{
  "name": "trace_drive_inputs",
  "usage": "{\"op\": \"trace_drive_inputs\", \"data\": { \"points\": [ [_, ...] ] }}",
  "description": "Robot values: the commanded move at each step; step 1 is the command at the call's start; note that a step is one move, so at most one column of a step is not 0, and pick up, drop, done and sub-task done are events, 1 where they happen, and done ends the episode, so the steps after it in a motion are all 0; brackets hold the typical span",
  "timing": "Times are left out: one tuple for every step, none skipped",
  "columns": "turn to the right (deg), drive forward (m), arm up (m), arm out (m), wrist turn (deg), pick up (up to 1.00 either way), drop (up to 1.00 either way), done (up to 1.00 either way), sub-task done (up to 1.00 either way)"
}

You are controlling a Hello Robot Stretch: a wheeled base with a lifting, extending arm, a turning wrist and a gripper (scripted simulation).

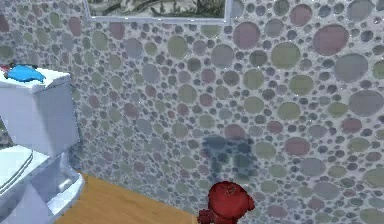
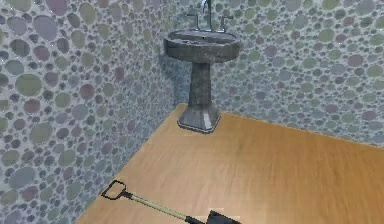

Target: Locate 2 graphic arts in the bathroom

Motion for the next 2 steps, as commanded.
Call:
{"op": "trace_drive_inputs", "data": {
  "points": [
    [0.0, 0.0, 0.0, 0.0, 0.0, 0.0, 0.0, 0.0, 1.0],
    [-45.0, 0.0, 0.0, 0.0, 0.0, 0.0, 0.0, 0.0, 0.0]
  ]
}}
